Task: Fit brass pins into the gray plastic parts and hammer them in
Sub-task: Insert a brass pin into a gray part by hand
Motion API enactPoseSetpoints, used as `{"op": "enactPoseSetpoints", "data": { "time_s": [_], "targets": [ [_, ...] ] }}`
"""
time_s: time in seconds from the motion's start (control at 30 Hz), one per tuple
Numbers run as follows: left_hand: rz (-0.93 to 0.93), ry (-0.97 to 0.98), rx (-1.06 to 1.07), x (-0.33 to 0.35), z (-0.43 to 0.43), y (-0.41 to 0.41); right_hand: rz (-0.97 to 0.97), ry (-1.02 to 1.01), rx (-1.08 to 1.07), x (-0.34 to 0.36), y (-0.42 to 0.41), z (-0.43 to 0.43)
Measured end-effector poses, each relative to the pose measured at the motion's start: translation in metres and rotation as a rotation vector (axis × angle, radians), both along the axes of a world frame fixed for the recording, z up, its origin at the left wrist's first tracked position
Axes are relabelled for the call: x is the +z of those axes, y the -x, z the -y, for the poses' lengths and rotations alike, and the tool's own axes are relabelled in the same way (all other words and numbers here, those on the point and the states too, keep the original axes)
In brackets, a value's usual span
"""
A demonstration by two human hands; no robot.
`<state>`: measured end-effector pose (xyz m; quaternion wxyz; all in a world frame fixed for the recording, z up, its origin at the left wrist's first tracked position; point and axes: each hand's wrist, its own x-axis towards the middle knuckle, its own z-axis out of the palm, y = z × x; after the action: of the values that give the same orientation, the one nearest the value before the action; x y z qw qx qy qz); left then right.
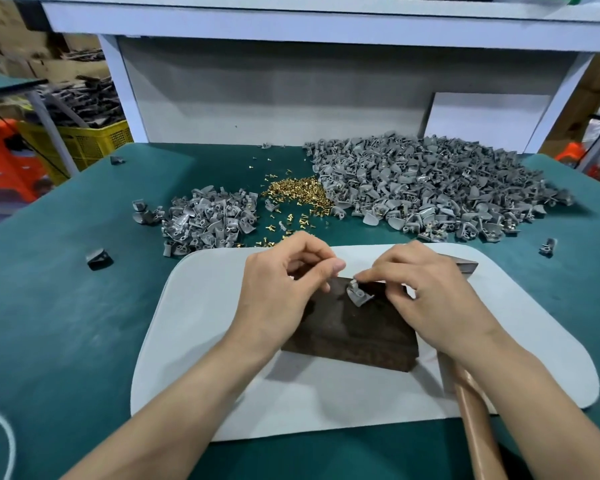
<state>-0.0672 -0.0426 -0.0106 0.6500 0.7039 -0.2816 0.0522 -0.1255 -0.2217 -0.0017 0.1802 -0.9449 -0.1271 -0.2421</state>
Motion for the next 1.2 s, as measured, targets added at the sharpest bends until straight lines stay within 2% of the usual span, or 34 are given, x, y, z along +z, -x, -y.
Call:
{"op": "enactPoseSetpoints", "data": {
  "time_s": [0.17,0.37,0.5,0.77,1.03,1.2],
  "targets": [
    [-0.027,0.034,-0.082,0.001,0.002,0.006,0.157,-0.315,0.023,0.006,0.005,-0.011],
    [0.081,-0.025,-0.185,0.007,-0.002,0.006,0.144,-0.419,0.135,0.005,0.007,-0.019],
    [0.128,-0.094,-0.208,0.007,-0.003,0.006,0.112,-0.424,0.168,0.005,0.007,-0.017],
    [0.016,-0.064,-0.279,0.005,-0.003,0.007,0.056,-0.394,0.143,0.01,0.009,-0.018],
    [0.132,-0.13,-0.29,0.004,-0.001,0.01,0.138,-0.189,0.147,0.007,0.008,-0.02],
    [0.098,-0.091,-0.248,0.002,0.001,0.007,0.159,-0.337,0.132,0.009,0.01,-0.02]
  ]
}}
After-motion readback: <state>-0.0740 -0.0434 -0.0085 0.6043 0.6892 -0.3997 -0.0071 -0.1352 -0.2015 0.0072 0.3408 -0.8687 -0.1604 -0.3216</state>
